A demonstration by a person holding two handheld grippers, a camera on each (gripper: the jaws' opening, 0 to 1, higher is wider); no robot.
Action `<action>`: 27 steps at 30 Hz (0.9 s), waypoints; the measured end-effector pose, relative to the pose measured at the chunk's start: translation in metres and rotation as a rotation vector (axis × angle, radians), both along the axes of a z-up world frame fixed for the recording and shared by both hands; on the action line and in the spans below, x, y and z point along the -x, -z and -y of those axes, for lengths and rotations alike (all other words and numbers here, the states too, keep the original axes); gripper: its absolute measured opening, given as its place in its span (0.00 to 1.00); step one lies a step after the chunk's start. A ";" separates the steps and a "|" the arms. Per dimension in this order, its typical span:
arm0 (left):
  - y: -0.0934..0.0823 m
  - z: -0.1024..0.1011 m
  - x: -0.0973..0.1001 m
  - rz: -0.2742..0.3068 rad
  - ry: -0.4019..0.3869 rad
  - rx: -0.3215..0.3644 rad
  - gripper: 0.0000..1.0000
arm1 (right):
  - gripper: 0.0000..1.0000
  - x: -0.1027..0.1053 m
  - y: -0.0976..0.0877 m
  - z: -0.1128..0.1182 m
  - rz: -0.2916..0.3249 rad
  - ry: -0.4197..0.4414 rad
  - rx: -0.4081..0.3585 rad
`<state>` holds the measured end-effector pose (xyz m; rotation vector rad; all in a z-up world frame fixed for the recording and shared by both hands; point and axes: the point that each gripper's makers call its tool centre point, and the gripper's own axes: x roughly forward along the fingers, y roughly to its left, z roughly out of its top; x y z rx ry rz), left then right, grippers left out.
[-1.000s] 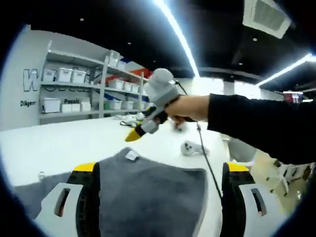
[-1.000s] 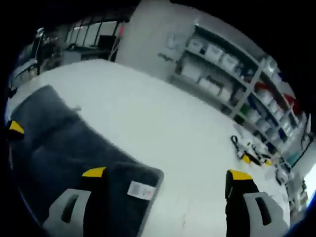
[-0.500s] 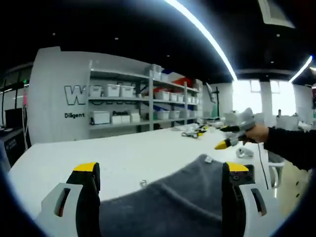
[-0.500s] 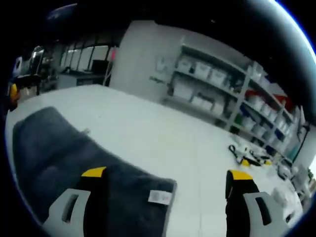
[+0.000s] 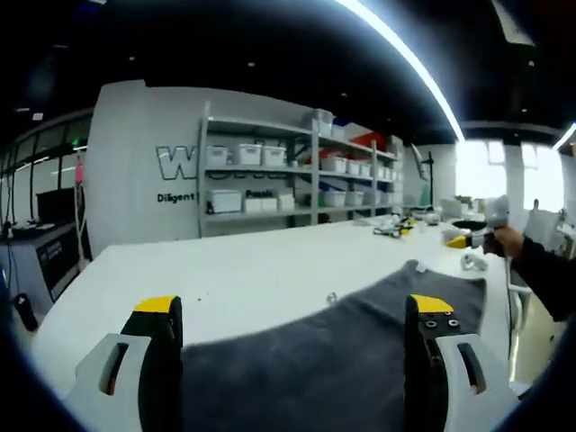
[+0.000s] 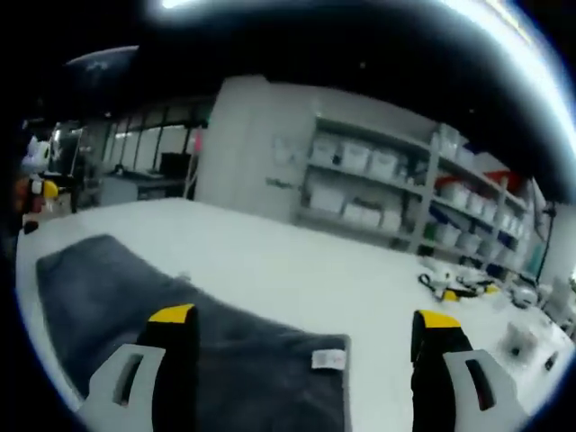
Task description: Open the folded towel by lifting each exposed corner and separating the folded layers until the towel lies flat within the target outline without major curled edges
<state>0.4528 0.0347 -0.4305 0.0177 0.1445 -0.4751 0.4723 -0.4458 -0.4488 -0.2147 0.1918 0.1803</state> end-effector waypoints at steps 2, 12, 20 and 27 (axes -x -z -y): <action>0.005 -0.009 0.002 -0.012 -0.006 0.005 1.00 | 1.00 0.005 0.004 -0.002 -0.019 -0.005 -0.004; 0.031 -0.082 0.000 -0.057 -0.075 0.103 1.00 | 1.00 0.013 -0.004 -0.002 0.055 0.055 -0.138; 0.036 -0.121 0.007 -0.090 -0.116 0.124 1.00 | 1.00 0.019 0.004 -0.009 0.016 0.074 -0.107; 0.033 -0.145 0.005 -0.082 -0.153 0.086 1.00 | 1.00 0.024 0.013 -0.018 -0.015 0.085 -0.092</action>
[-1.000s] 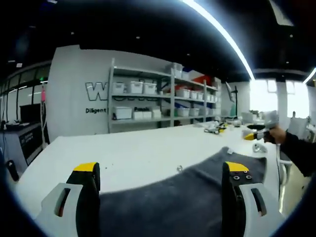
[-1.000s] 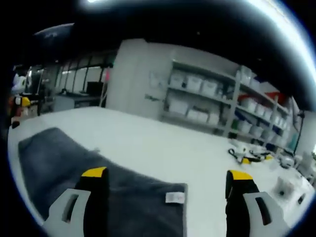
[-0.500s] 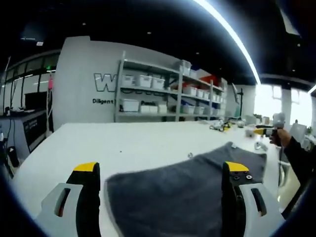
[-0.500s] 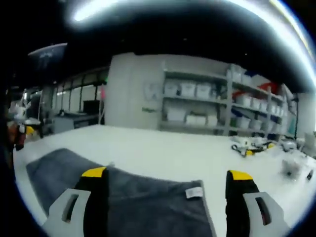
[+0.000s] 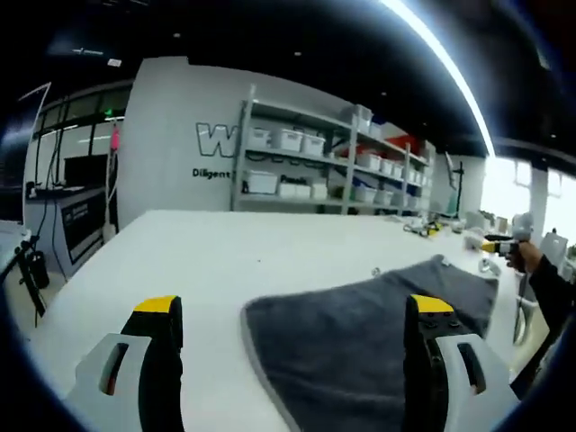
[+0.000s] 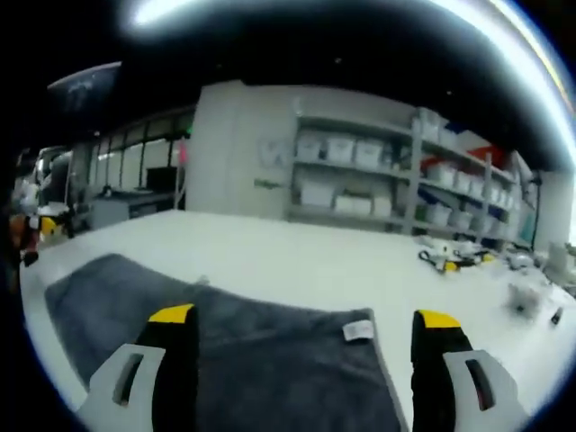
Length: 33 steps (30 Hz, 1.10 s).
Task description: Open the folded towel by lifting each exposed corner and separating the folded layers until the towel lies flat within the target outline without major curled edges
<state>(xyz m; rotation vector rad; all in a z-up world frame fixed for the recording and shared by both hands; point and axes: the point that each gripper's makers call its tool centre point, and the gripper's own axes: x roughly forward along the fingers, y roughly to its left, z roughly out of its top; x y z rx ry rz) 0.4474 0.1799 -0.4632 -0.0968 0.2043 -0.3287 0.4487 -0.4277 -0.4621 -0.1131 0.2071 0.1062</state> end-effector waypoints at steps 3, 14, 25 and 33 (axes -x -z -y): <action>-0.004 -0.007 0.002 0.007 -0.011 0.001 1.00 | 1.00 0.001 -0.005 0.003 -0.002 0.001 0.002; 0.005 -0.018 0.006 0.006 -0.022 0.031 1.00 | 1.00 -0.008 0.001 -0.001 -0.026 -0.010 0.015; 0.025 -0.023 -0.009 -0.073 -0.043 0.037 1.00 | 1.00 -0.026 0.013 0.001 -0.055 -0.004 0.013; 0.028 -0.018 -0.036 -0.097 -0.030 0.014 0.98 | 1.00 -0.045 0.015 0.005 -0.070 -0.014 0.043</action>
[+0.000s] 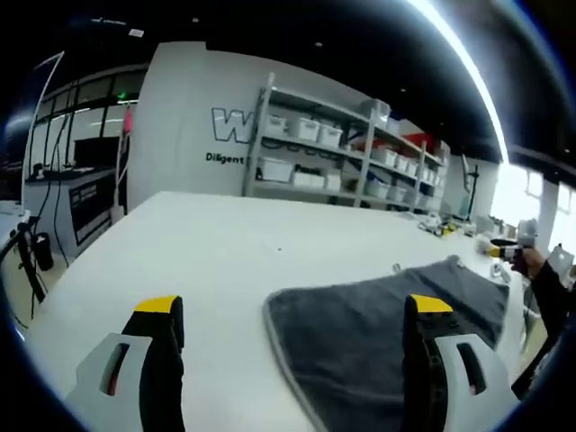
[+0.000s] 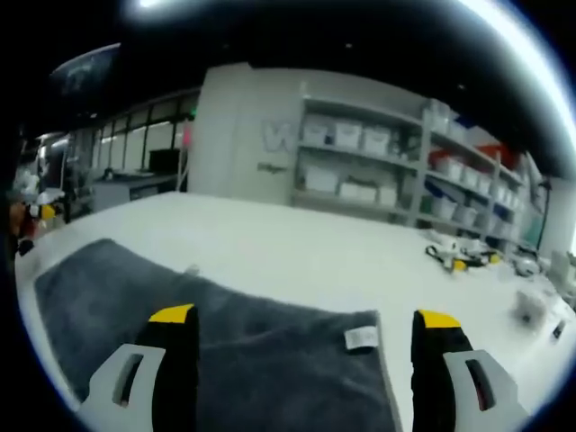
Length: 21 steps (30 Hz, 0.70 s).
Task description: Open the folded towel by lifting each exposed corner and separating the folded layers until the towel lies flat within the target outline without major curled edges
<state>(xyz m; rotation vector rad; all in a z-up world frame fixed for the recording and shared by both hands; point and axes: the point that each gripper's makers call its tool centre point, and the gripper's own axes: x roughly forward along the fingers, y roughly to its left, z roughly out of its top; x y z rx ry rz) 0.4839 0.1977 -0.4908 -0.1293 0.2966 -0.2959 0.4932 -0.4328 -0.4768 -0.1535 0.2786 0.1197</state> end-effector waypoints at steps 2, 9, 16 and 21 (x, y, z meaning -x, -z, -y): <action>0.011 0.006 -0.012 -0.033 0.022 -0.027 0.96 | 1.00 -0.009 0.000 0.004 -0.003 0.001 0.009; 0.039 0.020 -0.045 -0.103 0.067 -0.021 0.92 | 1.00 -0.043 0.012 0.015 -0.061 -0.017 0.046; 0.068 0.021 -0.060 -0.178 0.068 -0.063 0.82 | 1.00 -0.067 0.023 0.028 -0.109 -0.014 0.072; 0.075 0.024 -0.066 -0.198 0.079 -0.058 0.74 | 1.00 -0.083 0.039 0.041 -0.141 -0.003 0.084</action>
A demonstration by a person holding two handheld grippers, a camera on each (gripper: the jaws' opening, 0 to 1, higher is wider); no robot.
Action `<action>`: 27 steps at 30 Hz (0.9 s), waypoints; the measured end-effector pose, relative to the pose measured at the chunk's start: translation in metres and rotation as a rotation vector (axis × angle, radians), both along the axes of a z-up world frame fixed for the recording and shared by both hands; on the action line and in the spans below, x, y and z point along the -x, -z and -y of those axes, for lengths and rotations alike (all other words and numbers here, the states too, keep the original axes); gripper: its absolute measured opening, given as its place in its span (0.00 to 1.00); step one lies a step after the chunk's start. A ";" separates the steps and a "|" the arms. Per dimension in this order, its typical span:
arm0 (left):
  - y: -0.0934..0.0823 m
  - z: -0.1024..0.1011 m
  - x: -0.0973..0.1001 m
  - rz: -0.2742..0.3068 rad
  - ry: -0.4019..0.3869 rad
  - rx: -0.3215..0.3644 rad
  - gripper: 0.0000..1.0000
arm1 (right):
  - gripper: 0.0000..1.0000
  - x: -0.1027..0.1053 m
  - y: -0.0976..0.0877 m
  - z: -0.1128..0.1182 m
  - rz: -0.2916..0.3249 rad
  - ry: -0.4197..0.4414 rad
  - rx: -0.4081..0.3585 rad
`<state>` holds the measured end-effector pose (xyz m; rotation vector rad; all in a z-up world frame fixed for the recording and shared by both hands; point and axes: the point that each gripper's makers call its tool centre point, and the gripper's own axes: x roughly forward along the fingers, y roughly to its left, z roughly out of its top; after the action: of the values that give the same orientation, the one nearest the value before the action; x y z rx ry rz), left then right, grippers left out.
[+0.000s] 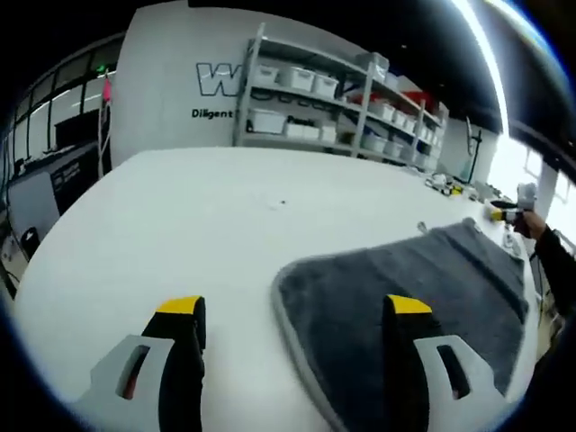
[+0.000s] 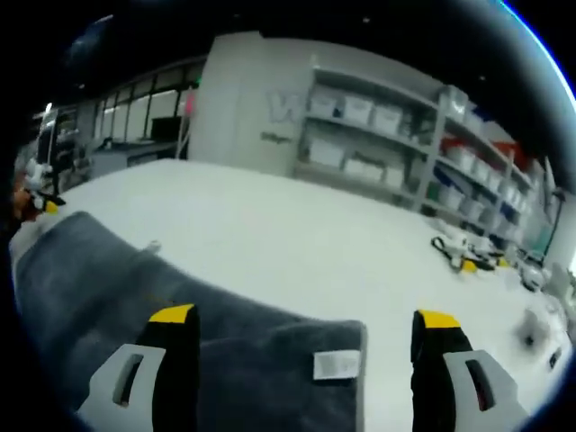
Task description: Open the folded towel by lifting each exposed corner and separating the folded layers until the towel lies flat within the target outline without major curled edges
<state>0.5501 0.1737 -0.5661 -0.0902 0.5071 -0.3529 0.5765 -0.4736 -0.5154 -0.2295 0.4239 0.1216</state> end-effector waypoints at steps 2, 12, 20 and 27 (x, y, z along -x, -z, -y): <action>0.001 0.002 -0.002 -0.007 0.005 0.007 0.68 | 0.99 -0.006 0.008 0.007 -0.021 0.017 -0.007; 0.010 0.011 -0.019 -0.031 0.031 0.013 0.47 | 0.81 -0.039 0.034 0.026 -0.097 0.055 -0.022; 0.018 0.023 -0.021 -0.065 0.062 0.013 0.42 | 0.61 -0.047 0.061 0.039 -0.158 0.097 -0.090; 0.026 0.022 -0.025 -0.066 0.060 -0.007 0.32 | 0.55 -0.048 0.074 0.050 -0.173 0.115 -0.060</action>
<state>0.5754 0.1518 -0.5921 -0.0801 0.5774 -0.4075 0.6244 -0.5241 -0.5892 -0.1353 0.6035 0.0409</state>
